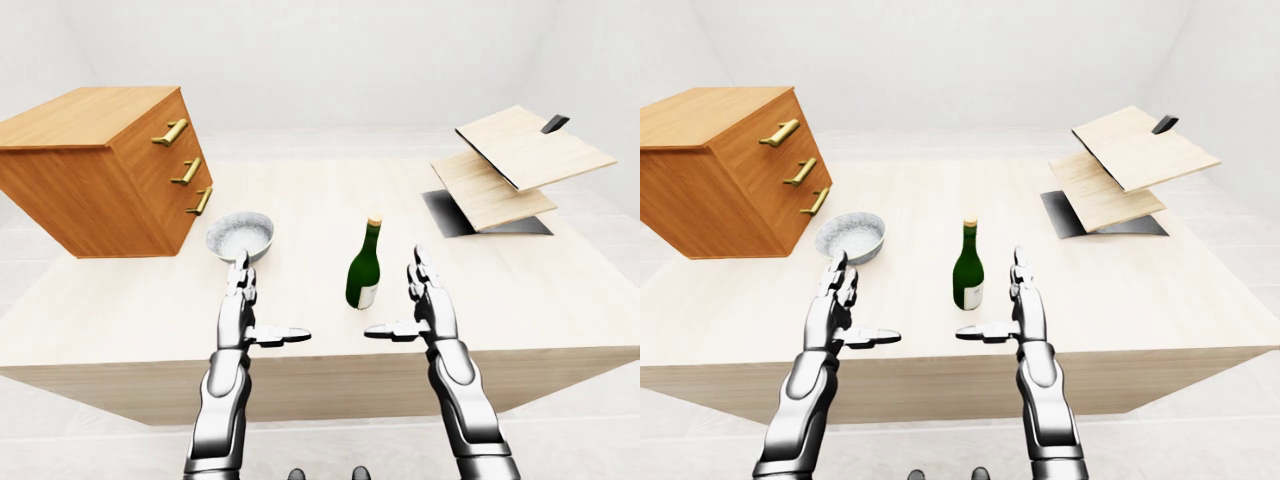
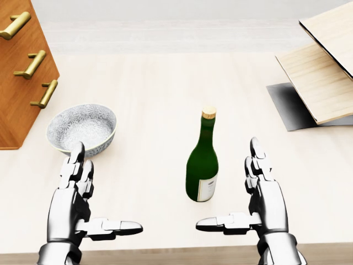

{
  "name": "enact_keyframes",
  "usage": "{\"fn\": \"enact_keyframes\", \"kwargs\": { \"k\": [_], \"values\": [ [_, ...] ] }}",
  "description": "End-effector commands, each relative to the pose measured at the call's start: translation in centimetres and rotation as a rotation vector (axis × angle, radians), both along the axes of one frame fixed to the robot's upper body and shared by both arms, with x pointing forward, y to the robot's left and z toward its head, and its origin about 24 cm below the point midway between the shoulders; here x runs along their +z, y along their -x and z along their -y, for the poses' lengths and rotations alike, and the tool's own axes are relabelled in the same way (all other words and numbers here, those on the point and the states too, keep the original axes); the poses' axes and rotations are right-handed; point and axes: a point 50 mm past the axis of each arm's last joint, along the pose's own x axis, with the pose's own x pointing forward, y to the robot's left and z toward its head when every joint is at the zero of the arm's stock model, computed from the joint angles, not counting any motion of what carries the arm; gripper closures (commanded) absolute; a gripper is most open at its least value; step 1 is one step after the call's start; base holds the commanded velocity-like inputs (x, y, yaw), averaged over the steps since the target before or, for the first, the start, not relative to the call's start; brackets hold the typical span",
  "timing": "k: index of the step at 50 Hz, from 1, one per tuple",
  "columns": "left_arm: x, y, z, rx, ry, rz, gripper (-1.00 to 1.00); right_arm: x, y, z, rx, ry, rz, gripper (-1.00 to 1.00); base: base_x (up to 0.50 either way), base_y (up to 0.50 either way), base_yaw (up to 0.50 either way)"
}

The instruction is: Put the wine bottle on the wine rack.

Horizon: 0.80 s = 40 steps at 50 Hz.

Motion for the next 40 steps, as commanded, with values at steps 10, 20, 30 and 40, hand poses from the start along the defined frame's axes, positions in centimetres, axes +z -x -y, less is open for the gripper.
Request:
{"fn": "enact_keyframes", "kwargs": {
  "k": [10, 20, 30, 40],
  "values": [
    [1.4, 0.1, -0.9, -0.009, -0.039, 0.003, -1.0, 2.0, 0.2, 0.7, -0.005, 0.003, 0.049, -1.0, 0.0, 0.0, 0.0],
    [2.7, 0.4, -1.0, -0.003, -0.049, 0.054, -1.0, 3.9, 0.8, 1.0, -0.022, -0.007, 0.131, -1.0, 0.0, 0.0, 0.0],
    [4.8, 1.5, -1.2, -0.009, -0.035, 0.147, -1.0, 6.9, 1.7, 1.1, -0.017, 0.003, 0.259, -1.0, 0.0, 0.0, 0.0],
    [6.5, 2.3, -0.8, -0.016, -0.053, 0.221, -1.0, 8.6, 2.5, 0.9, -0.003, -0.012, 0.336, -1.0, 0.0, 0.0, 0.0]
  ]
}}
